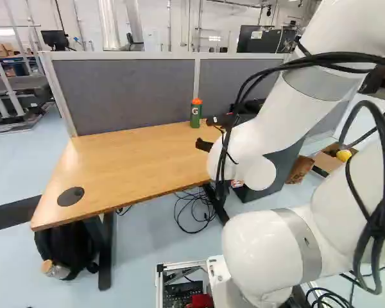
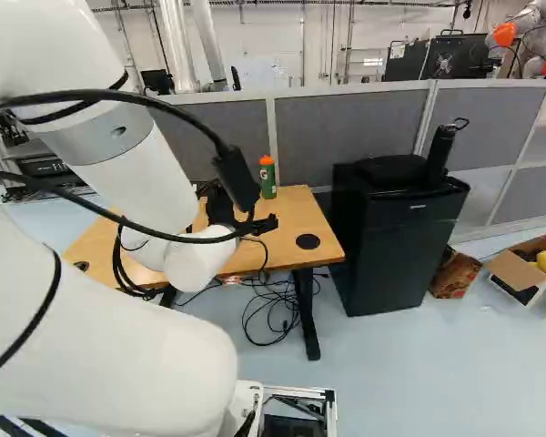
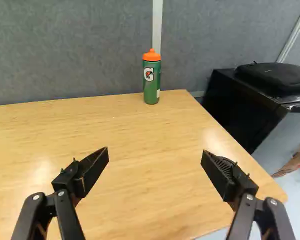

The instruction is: Pick up the green bottle from the table

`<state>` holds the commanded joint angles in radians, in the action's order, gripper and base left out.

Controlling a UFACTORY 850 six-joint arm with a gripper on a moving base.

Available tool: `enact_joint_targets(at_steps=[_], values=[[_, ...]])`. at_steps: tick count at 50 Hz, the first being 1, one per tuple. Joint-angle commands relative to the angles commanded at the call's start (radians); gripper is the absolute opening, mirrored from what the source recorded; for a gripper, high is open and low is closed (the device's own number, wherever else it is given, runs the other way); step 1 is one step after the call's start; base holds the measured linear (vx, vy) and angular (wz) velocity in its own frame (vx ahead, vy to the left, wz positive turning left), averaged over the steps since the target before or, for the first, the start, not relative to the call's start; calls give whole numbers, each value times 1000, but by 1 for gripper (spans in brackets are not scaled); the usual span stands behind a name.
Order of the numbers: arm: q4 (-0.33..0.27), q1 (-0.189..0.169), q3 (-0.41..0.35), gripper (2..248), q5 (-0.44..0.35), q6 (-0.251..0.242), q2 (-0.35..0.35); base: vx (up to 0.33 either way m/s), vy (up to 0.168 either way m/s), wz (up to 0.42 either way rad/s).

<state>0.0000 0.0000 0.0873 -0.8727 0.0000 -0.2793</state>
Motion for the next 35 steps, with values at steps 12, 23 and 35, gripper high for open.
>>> enact_joint_targets(at_steps=[12, 23, 35], values=[[0, 0, 27, 247, 0, 0, 32, 166, 0, -26], [0, 0, 72, 247, 0, 0, 83, 31, 0, -6], [-2, 0, 131, 247, -13, 0, 148, 0, 0, 0]])
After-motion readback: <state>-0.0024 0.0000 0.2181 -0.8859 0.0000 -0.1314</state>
